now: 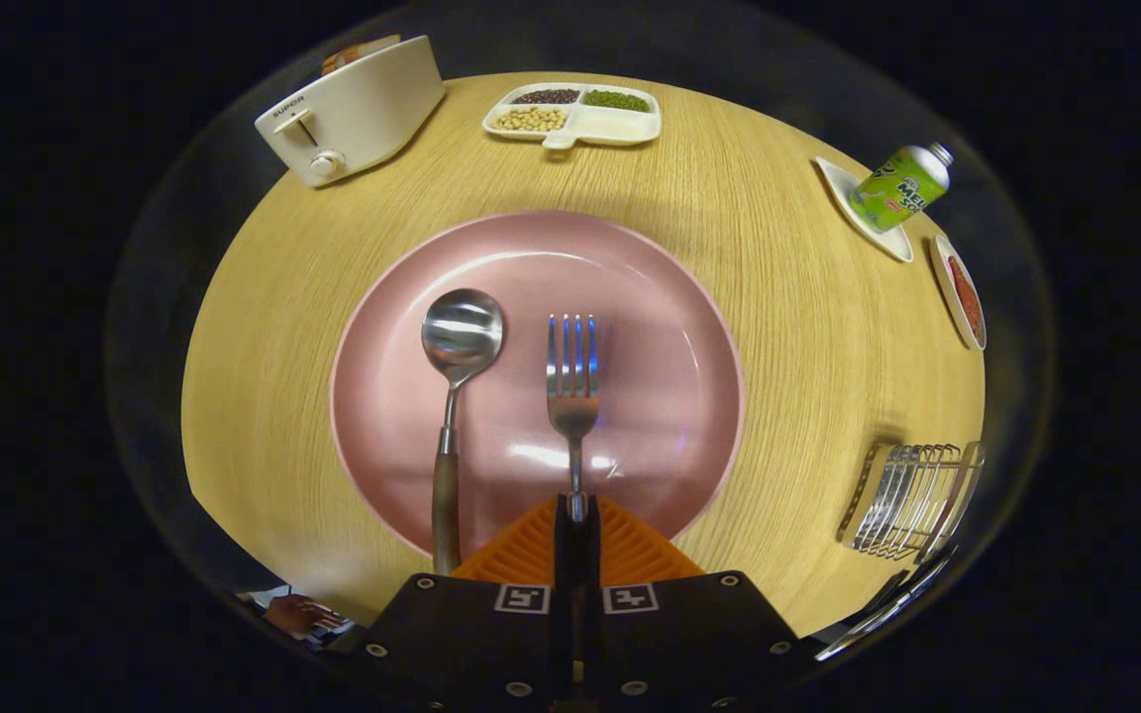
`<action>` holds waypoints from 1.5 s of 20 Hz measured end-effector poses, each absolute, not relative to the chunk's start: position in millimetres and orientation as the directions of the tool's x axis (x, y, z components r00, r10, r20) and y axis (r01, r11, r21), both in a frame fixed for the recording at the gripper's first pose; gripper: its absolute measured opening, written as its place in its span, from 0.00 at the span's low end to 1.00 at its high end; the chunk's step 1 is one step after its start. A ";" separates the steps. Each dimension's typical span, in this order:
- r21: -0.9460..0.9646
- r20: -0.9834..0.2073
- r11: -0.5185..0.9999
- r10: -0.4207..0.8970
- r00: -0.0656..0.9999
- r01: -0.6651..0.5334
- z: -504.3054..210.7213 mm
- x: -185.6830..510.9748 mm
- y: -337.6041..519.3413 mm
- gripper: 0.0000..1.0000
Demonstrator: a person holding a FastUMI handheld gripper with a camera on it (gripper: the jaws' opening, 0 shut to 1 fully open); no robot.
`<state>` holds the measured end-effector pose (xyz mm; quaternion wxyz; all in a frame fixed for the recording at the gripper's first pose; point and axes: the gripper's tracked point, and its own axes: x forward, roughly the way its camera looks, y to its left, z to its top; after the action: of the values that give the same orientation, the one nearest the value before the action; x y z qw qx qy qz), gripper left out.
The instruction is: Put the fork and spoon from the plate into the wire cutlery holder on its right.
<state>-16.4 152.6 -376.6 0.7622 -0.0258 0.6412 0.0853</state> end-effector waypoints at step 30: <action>0.040 -0.980 0.998 0.029 0.196 0.051 -320.3 -77.3 -114.9 0.07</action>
<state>-77.3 -114.9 -320.3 0.7727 0.0318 0.6339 -0.0071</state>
